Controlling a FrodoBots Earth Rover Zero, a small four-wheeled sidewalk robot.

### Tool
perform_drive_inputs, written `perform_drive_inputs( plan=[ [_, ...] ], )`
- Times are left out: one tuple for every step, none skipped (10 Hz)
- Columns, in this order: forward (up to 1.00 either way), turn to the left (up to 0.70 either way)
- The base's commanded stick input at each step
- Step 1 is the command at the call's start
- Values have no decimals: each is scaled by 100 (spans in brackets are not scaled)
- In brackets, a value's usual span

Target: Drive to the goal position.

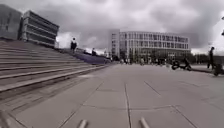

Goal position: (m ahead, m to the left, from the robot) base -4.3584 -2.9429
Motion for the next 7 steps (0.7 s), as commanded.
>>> perform_drive_inputs(
  plan=[
    [50, 0],
    [50, 0],
    [50, 0],
    [50, 0],
    [50, 0],
    [50, 0],
    [50, 0]
  ],
)
